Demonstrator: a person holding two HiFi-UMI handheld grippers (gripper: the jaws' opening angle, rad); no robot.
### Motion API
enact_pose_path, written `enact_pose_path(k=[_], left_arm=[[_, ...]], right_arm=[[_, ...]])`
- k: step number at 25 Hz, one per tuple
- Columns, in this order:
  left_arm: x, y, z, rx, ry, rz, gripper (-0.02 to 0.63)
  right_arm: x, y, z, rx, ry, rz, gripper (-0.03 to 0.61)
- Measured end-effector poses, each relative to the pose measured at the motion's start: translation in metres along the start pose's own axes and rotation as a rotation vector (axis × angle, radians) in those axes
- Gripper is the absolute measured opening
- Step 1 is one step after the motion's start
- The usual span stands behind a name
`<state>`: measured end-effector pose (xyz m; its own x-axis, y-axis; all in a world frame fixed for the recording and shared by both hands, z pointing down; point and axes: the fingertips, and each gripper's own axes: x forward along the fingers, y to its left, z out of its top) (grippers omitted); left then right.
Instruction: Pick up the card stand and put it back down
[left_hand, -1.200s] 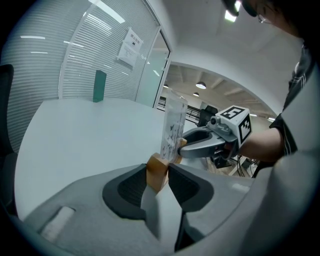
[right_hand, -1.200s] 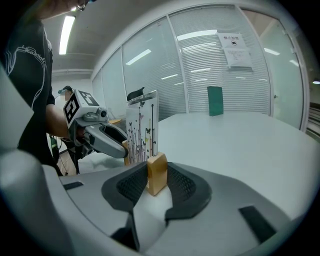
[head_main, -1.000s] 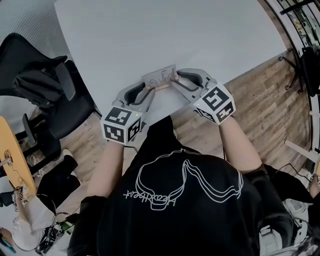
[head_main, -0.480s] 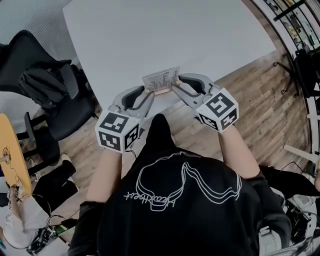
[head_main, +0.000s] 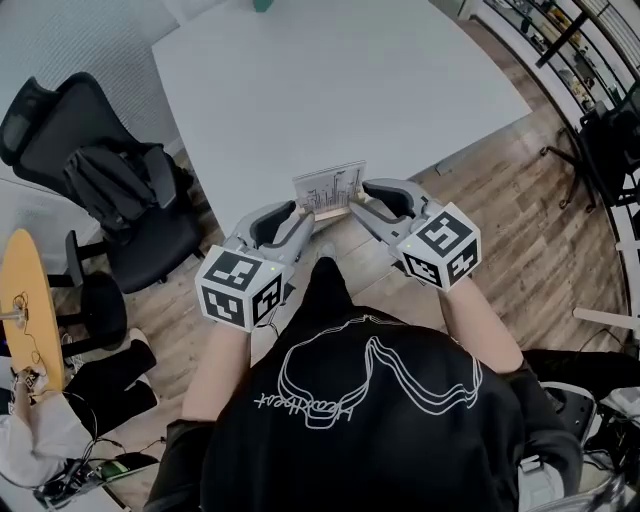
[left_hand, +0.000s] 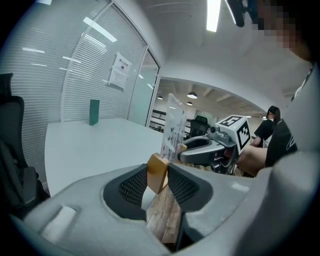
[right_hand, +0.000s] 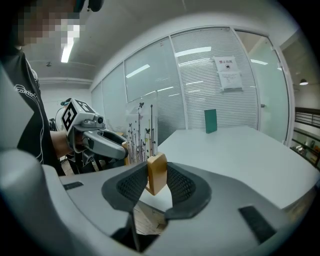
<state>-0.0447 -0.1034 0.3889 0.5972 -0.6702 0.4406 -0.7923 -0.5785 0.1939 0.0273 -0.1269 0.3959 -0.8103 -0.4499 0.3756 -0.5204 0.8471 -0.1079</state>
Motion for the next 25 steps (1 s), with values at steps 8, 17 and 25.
enact_pose_path(k=[8, 17, 25], left_arm=[[-0.031, -0.042, 0.004, 0.009, -0.01, -0.002, 0.135], [-0.044, -0.048, 0.007, 0.016, -0.01, 0.013, 0.133], [-0.041, -0.046, 0.006, 0.022, -0.007, 0.014, 0.132]], right_arm=[[-0.041, 0.031, 0.006, 0.011, -0.014, -0.007, 0.124], [-0.047, 0.042, 0.011, 0.022, -0.02, -0.006, 0.124], [-0.046, 0.039, 0.01, 0.021, -0.021, -0.007, 0.124]])
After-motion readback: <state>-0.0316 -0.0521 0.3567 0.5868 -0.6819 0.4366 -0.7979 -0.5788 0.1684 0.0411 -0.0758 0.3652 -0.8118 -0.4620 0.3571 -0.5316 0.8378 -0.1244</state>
